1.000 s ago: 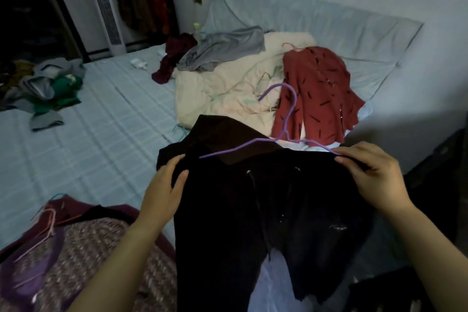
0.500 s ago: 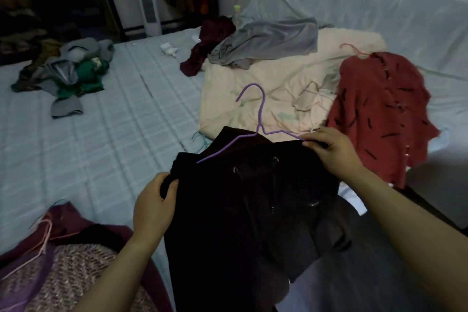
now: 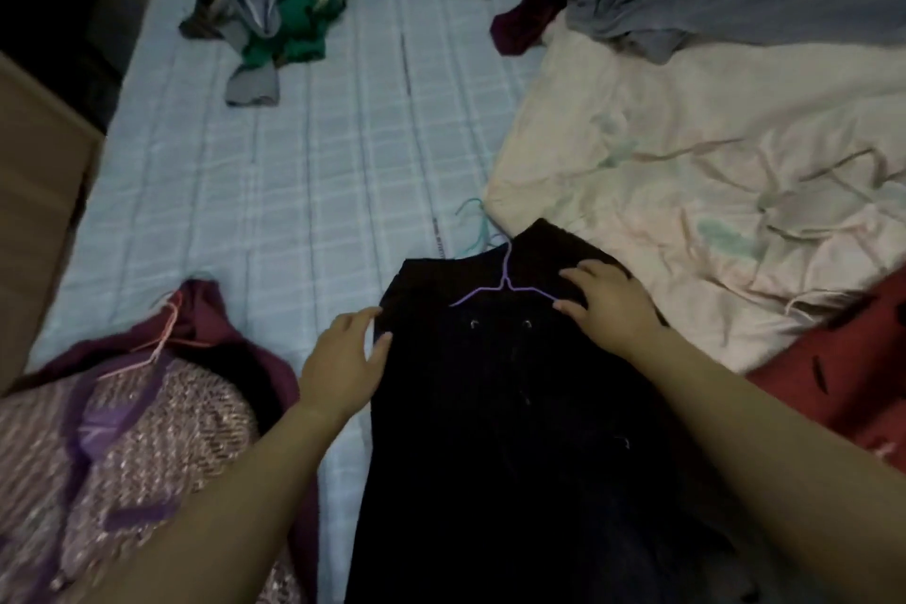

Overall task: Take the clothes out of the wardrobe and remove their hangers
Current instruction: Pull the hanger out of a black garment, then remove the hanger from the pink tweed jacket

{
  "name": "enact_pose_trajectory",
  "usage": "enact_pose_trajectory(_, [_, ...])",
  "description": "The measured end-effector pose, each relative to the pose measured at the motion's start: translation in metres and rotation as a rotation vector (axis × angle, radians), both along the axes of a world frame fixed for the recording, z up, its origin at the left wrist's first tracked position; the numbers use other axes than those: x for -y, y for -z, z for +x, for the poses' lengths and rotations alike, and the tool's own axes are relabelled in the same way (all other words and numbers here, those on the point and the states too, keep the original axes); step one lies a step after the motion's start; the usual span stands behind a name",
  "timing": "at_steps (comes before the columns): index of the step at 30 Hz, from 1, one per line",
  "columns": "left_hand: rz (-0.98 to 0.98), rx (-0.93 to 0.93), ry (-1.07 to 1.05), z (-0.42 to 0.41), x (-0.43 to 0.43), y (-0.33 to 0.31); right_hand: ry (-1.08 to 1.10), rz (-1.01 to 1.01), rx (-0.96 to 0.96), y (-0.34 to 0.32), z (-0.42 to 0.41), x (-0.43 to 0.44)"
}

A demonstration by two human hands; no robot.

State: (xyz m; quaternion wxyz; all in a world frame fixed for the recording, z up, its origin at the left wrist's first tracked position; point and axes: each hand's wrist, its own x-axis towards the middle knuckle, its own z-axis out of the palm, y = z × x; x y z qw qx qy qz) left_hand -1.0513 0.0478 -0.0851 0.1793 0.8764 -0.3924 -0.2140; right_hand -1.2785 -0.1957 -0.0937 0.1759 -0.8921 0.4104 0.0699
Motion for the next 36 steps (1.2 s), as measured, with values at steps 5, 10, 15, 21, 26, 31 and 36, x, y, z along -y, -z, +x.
enact_pose_trajectory(5, [0.132,0.081,-0.002,-0.014,-0.055,0.003,-0.221,0.091,0.0,0.009,0.044,-0.09])
enact_pose_trajectory(10, [0.191,0.14,-0.126,0.011,-0.127,-0.007,-0.397,0.218,0.06,0.008,0.108,-0.175])
enact_pose_trajectory(15, [0.186,0.168,-0.273,0.052,-0.21,-0.018,-0.523,0.325,0.103,0.002,0.176,-0.25])
enact_pose_trajectory(21, [0.216,0.102,-0.309,0.122,-0.296,0.004,-0.524,0.386,0.056,0.017,0.254,-0.318])
enact_pose_trajectory(26, [0.269,0.087,-0.165,0.233,-0.345,0.052,-0.402,0.388,-0.009,0.063,0.329,-0.354])
enact_pose_trajectory(31, [0.263,0.152,-0.066,0.354,-0.364,0.104,-0.25,0.364,-0.004,0.115,0.41,-0.374])
enact_pose_trajectory(36, [0.194,0.237,-0.018,0.424,-0.348,0.142,-0.087,0.337,-0.029,0.15,0.434,-0.385])
